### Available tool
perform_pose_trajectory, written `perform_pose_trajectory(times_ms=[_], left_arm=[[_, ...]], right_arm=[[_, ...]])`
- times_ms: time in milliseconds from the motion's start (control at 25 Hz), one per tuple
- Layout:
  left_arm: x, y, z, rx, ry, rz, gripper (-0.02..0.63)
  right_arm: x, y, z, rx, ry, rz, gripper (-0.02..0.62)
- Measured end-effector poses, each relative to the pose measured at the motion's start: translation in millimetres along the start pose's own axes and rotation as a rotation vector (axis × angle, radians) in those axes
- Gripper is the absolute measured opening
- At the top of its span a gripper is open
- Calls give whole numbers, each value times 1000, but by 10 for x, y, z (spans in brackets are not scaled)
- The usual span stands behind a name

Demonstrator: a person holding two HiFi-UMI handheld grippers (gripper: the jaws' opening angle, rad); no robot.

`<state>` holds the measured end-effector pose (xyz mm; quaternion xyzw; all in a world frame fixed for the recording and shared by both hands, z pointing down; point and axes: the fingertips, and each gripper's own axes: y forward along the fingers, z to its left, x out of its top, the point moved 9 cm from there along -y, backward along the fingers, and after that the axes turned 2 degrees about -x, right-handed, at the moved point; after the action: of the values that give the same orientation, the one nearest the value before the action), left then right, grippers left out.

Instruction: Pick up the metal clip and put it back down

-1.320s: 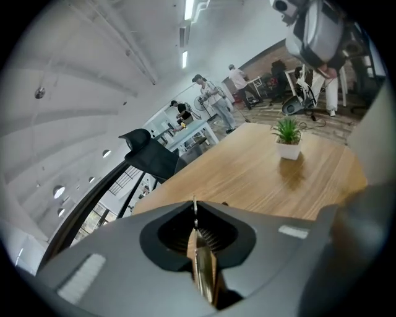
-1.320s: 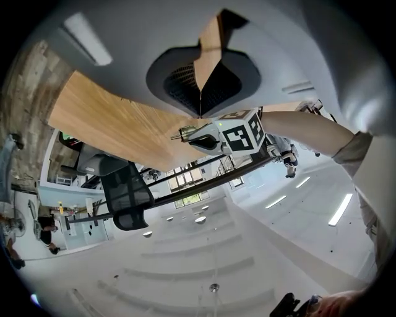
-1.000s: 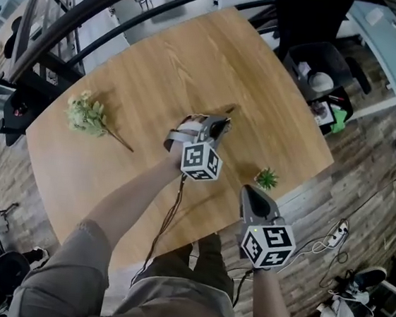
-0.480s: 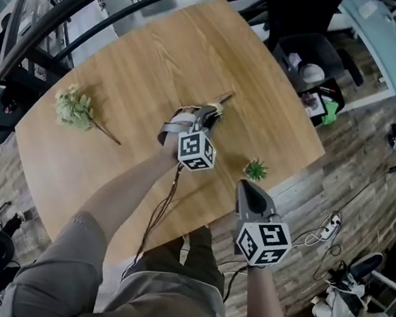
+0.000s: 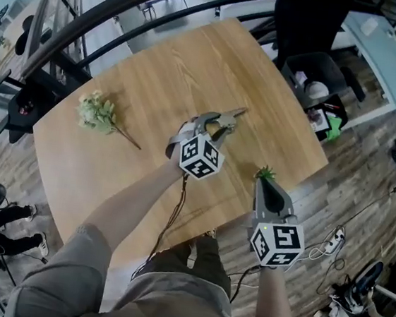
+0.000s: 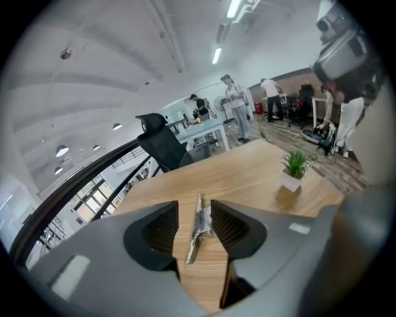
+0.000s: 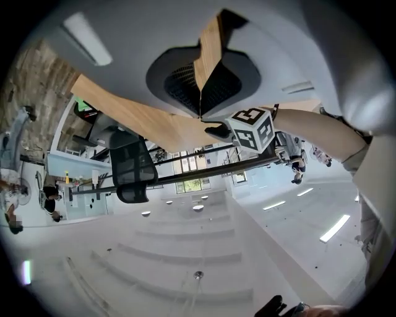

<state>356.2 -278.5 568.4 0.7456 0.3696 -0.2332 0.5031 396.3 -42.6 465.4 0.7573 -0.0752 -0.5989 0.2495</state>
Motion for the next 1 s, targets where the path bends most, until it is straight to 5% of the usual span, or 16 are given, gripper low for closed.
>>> perform_pose_trajectory(times_ms=[240,520,1000], left_arm=[[234,-841,202,51,-95,-144,148],[436,-1982,343,145,-177,-321,12],[549,-3435,326,223,-219,-421,0]], right_arm=[[527,-262,285,27,-85,-124,12],[969,-673,757,100,-132,-248,12],[1517,-1087,1324,207,-200,-399,12]])
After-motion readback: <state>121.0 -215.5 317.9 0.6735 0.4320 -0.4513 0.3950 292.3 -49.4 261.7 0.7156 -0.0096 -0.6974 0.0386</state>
